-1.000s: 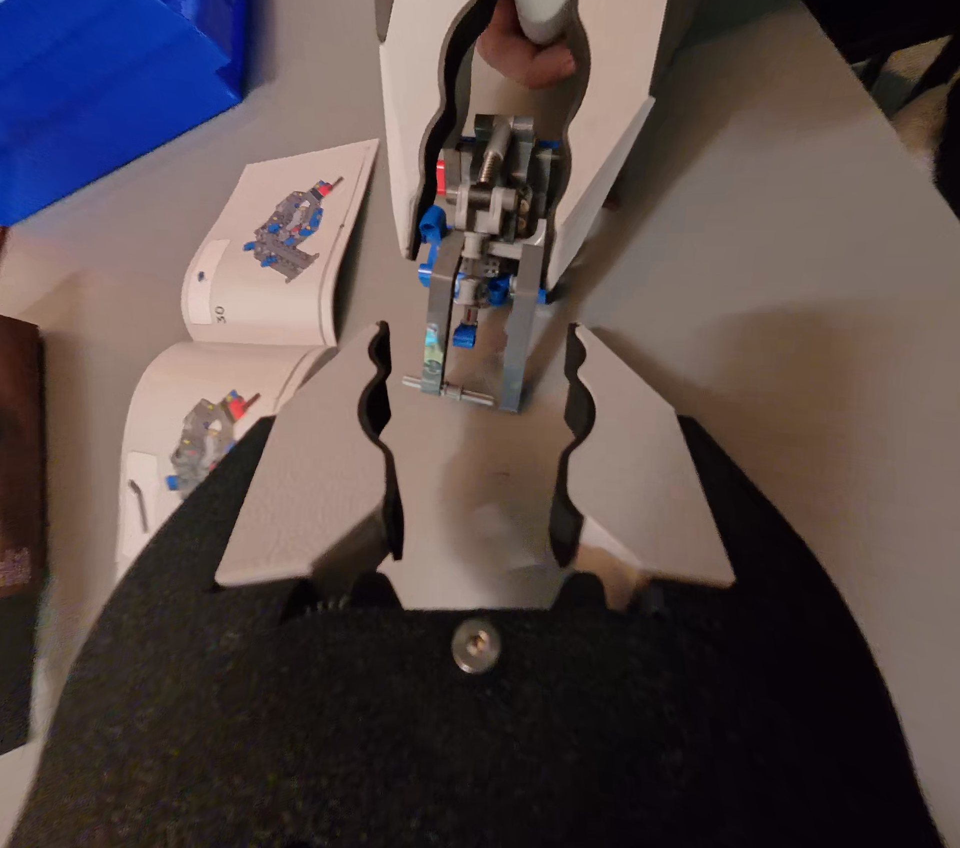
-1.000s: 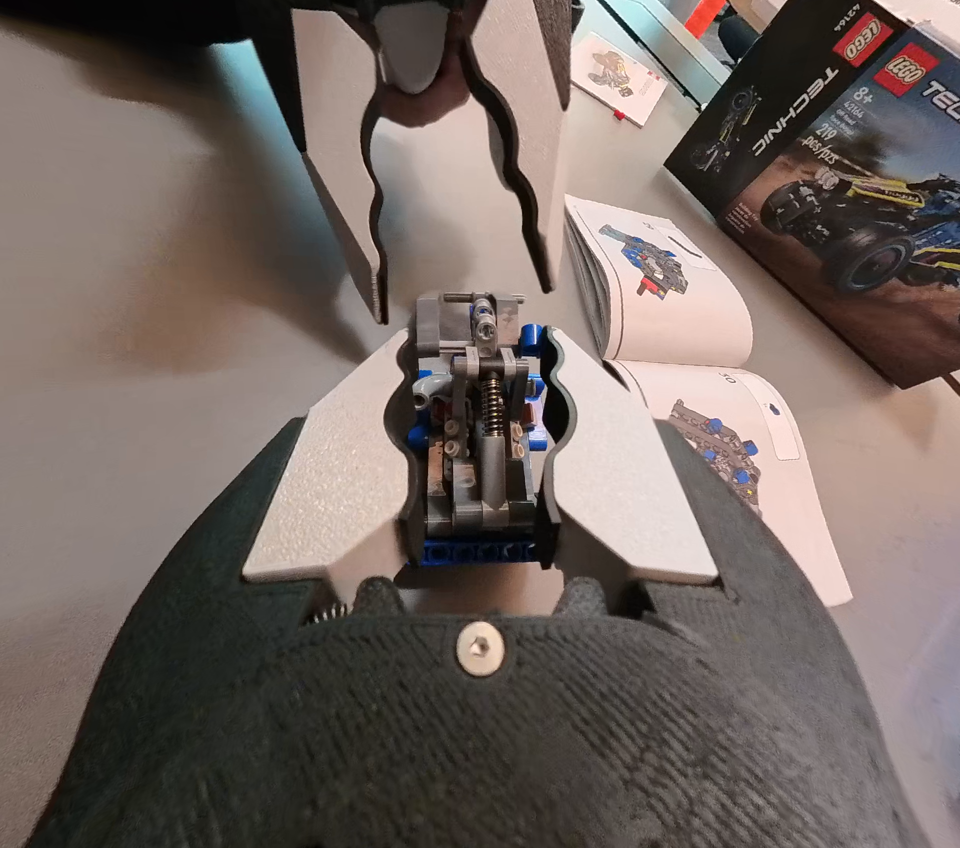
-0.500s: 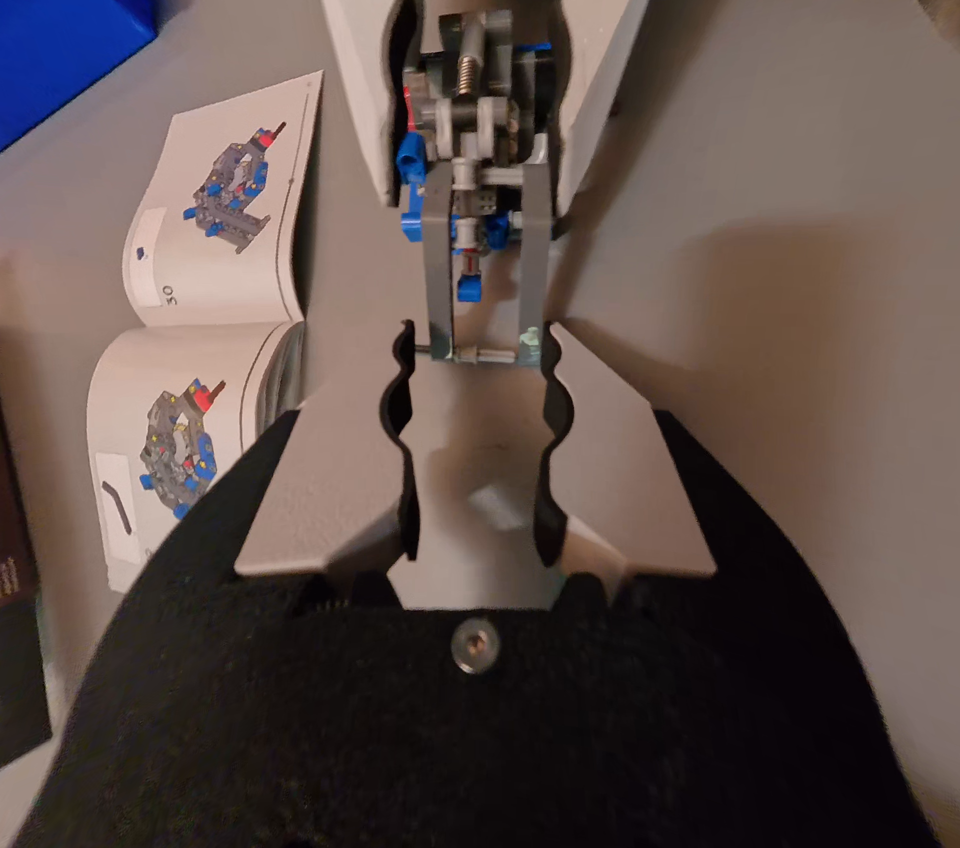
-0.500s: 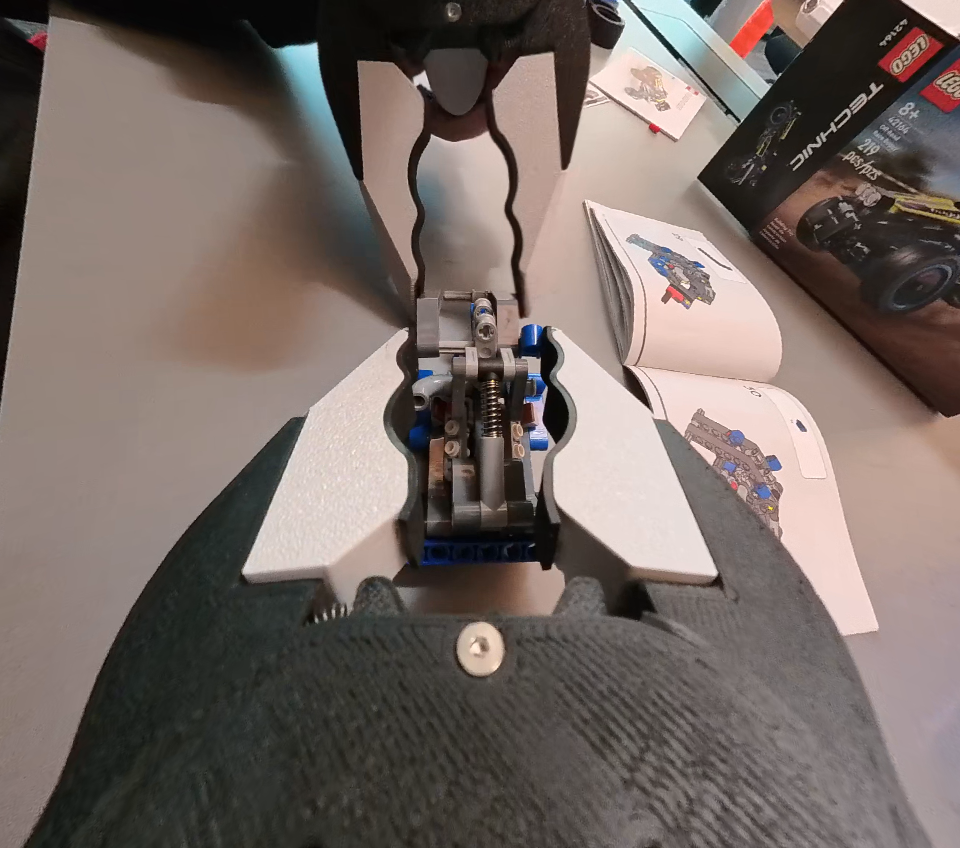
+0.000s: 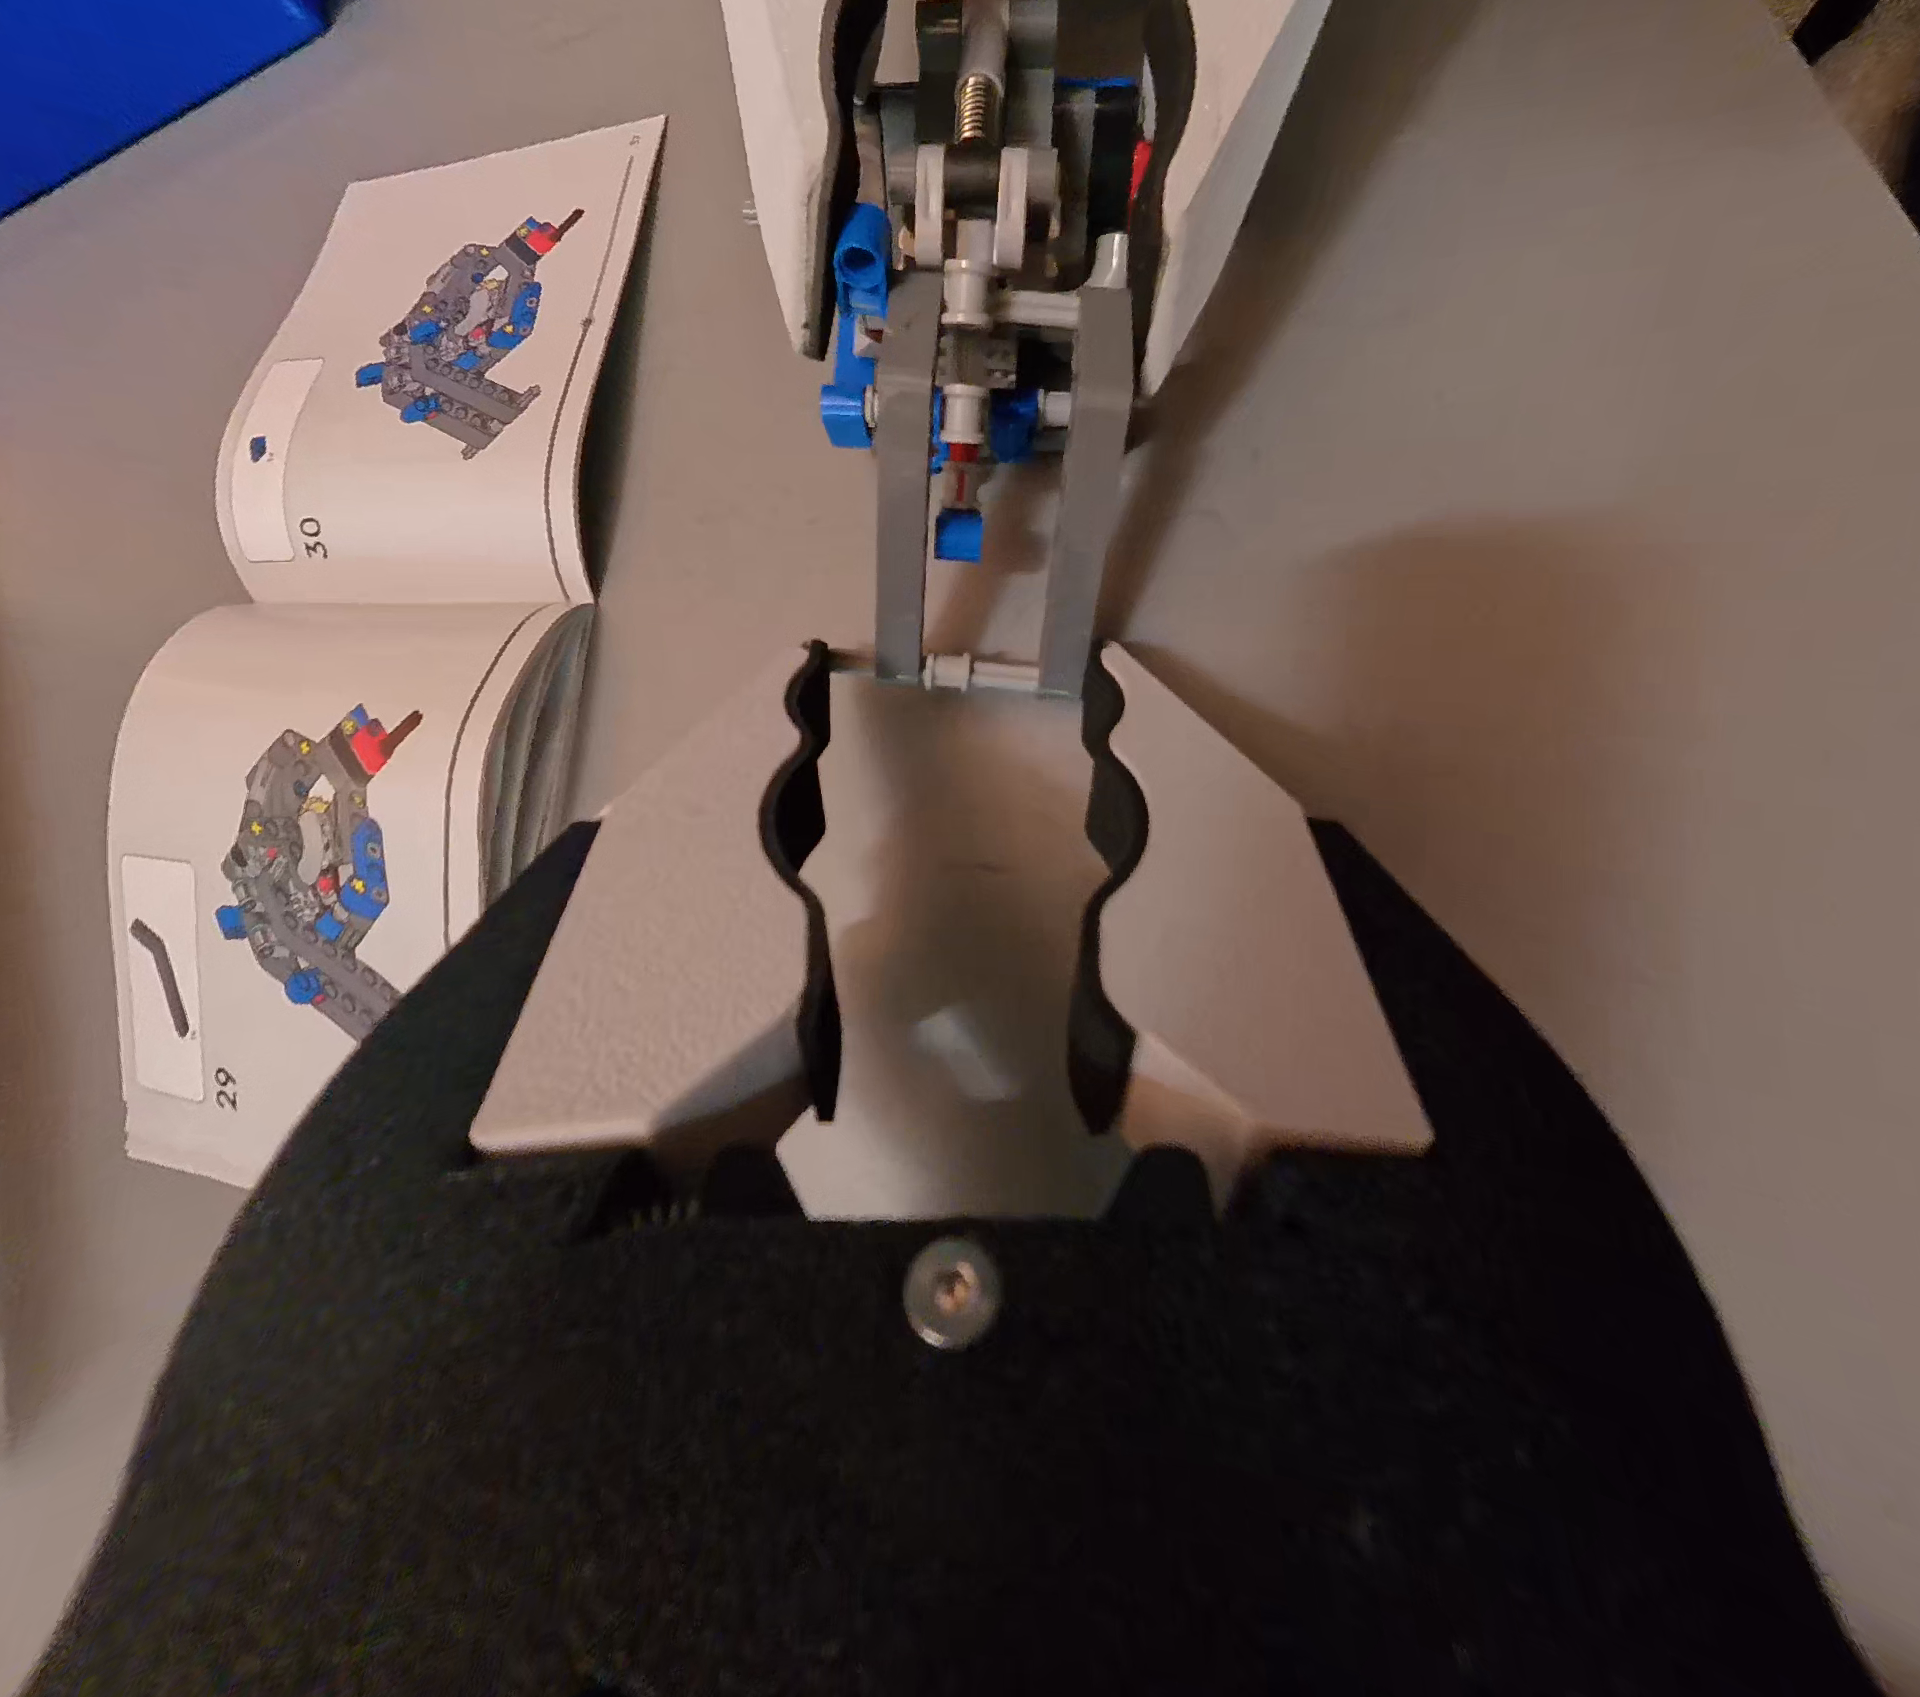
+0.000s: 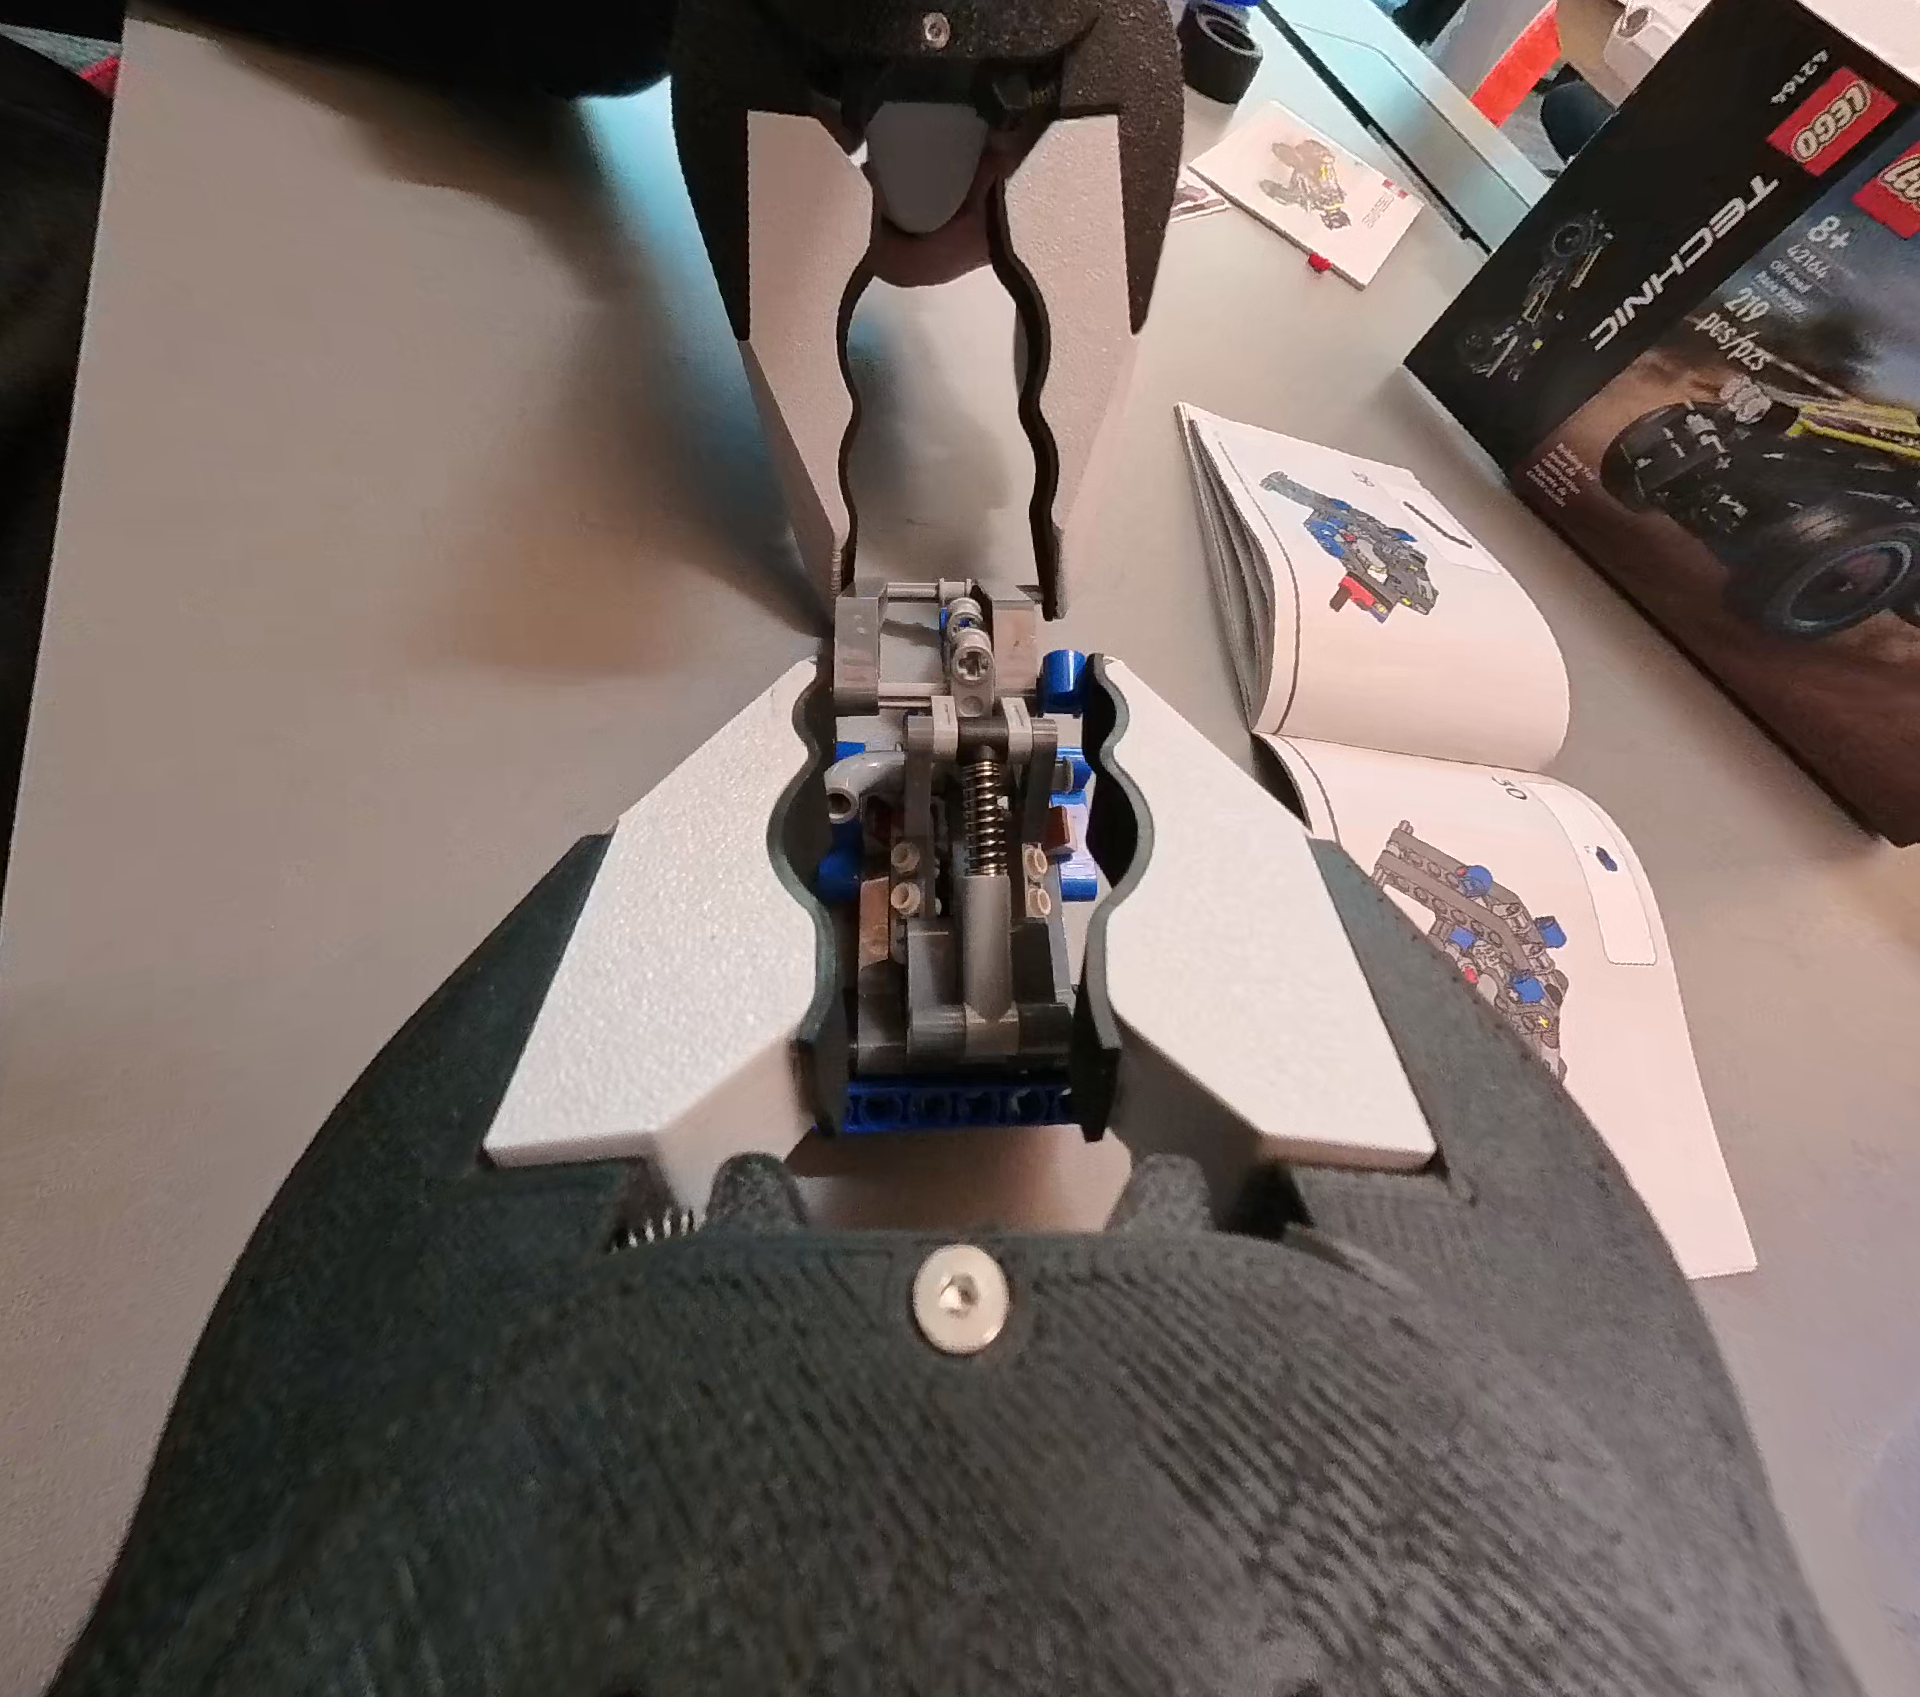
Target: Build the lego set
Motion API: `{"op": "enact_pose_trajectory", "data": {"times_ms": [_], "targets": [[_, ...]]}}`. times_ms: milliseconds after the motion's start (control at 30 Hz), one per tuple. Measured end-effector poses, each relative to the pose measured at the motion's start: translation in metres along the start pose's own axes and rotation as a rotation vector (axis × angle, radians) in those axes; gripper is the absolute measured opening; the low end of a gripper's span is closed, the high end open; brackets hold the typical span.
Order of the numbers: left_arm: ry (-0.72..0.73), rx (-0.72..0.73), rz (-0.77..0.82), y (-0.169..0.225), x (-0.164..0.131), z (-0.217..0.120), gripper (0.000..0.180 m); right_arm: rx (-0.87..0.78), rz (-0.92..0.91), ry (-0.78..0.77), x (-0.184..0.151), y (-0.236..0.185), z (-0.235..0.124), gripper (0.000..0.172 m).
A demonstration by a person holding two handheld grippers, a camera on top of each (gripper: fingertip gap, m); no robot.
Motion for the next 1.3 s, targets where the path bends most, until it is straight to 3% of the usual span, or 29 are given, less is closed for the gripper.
{"op": "enact_pose_trajectory", "data": {"times_ms": [1300], "targets": [[0.054,0.014,-0.014,0.0014,-0.0049,0.0,0.045,0.001,-0.017,0.001,0.0002,0.0001,0.0,0.045]]}}
Point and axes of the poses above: each gripper's, where its closed fingertips meet, z out along the fingers, x out of its top, y = z × x across the jaws, the point moved 10 cm from there along -z, back along the fingers, and after that the axes turned 11 degrees about x, right-handed, at the moved point
